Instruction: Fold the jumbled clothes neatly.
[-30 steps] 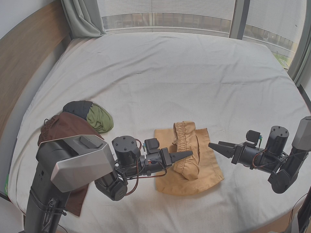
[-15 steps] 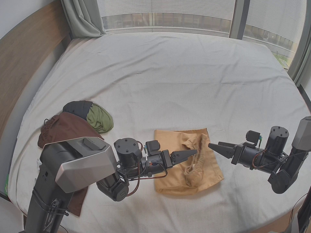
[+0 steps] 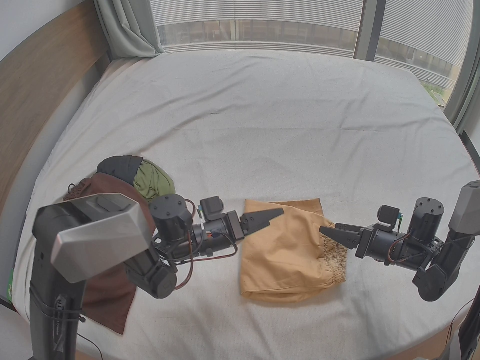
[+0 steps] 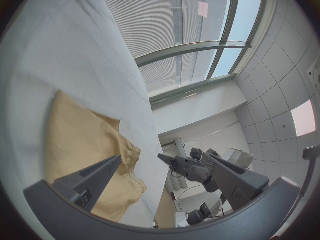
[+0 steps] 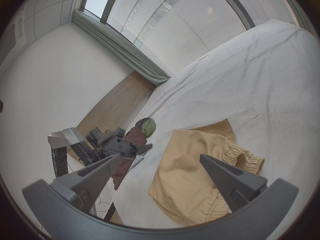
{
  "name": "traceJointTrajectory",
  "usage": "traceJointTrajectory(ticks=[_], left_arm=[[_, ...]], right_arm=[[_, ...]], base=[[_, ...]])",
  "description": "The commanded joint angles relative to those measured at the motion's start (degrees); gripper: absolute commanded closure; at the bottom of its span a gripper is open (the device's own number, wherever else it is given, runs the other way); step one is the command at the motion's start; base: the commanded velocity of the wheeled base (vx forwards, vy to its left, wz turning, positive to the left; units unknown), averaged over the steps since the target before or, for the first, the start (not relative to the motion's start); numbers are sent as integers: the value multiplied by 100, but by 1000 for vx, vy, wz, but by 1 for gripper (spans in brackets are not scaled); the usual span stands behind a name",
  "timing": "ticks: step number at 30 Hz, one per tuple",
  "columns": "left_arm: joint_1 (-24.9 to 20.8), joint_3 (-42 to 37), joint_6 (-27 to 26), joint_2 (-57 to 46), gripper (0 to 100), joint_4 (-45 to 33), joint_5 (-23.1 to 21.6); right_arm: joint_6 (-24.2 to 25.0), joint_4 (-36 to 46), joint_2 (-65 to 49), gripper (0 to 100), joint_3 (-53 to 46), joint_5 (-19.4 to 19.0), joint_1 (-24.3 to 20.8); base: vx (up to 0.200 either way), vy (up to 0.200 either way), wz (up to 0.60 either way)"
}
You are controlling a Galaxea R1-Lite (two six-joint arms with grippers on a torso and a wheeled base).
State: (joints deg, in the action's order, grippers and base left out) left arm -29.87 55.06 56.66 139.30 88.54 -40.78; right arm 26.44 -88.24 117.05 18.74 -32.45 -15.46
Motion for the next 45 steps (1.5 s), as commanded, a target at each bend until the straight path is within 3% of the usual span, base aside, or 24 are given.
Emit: traceJointTrajectory(ticks=[1,12,14,19,21,22,23,25,30,37,45], left_arm=[[394,-444,-129,-843,0,5,-9],[1159,-1692,-674,-2698,0,14,-141],[1229,-2360,-929,-3199,0,14,-220],[1589,-3186,-1975,-3471,0,14,-317],[1888,-3459,-2713,-3436,0,23,-370],[1888,-3459,-2713,-3436,0,23,-370],[2134,-3582,-3267,-3375,0,23,-660],[2292,-3626,-3610,-3392,0,23,-897],[2363,-3889,-4242,-3629,0,14,-1081],[2354,-4153,-4524,-3770,0,23,-1090],[2389,-4144,-4981,-3251,0,14,-1029]], right_arm=[[-16,-1,81,0,-46,2,-54],[-34,-9,160,0,-169,63,-282],[-34,-9,177,0,-169,151,-370],[-34,-9,318,0,-195,178,-423],[-43,-9,494,0,-213,178,-423],[-43,-9,494,0,-213,178,-423],[-87,-9,661,0,-239,178,-423],[-139,-9,819,0,-248,178,-414],[-262,-9,1241,0,-248,204,-388],[-306,-9,2049,0,-204,512,-414],[-500,-18,2383,0,-81,521,-370]], base=[[0,0,0],[0,0,0],[0,0,0],[0,0,0],[0,0,0],[0,0,0],[0,0,0],[0,0,0],[0,0,0],[0,0,0],[0,0,0]])
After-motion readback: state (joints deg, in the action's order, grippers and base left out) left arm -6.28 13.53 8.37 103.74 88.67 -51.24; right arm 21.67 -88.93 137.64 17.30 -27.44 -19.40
